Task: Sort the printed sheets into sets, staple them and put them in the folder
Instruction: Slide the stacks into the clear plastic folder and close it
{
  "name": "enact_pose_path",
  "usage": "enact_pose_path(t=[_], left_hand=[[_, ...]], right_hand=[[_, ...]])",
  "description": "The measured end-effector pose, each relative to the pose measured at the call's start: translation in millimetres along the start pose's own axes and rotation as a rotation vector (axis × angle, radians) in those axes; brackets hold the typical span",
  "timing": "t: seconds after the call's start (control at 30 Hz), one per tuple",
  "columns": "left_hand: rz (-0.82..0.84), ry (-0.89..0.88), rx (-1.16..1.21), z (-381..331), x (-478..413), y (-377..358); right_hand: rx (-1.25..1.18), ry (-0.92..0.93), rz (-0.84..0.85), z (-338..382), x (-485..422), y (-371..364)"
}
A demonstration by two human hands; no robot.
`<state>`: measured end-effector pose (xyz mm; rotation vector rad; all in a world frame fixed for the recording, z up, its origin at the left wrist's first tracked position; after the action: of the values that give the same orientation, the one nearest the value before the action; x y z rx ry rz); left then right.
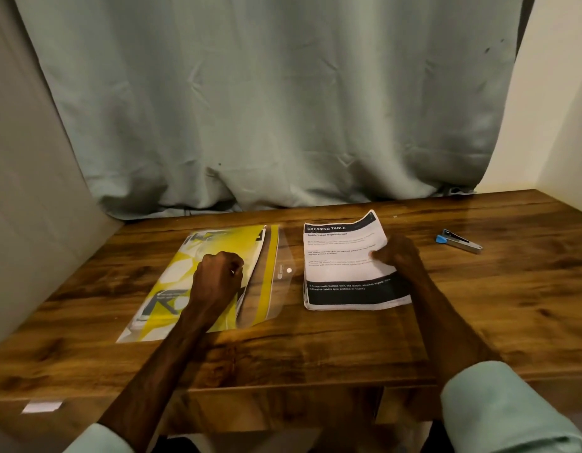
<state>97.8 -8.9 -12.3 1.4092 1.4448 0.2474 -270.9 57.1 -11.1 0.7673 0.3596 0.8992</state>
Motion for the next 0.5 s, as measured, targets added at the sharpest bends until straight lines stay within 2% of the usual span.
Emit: enact_pose_path(t=[0.1,0.3,0.5], left_hand=[[0.000,-0.008,-0.008,0,0,0],[0.006,-0.007,-0.011,-2,1,0],[-0.016,0.004,-0.006,-5,0,6]], right_hand=[[0.079,-0.083,-0.063,5,3,6],[-0.095,-0.021,-0.022,12,0,12],[-0.351,0.107,-0.151,28,2,17]])
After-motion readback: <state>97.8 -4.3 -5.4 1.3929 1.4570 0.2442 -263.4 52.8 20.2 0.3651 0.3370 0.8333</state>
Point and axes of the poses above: each hand's wrist, its own x-axis away from the middle knuckle, its own y-axis out of the back of the hand, z = x × y, the point moved 2 cm from there along -x, towards the middle knuckle, and after that the axes turned 4 degrees about x, right-handed, at the moved point
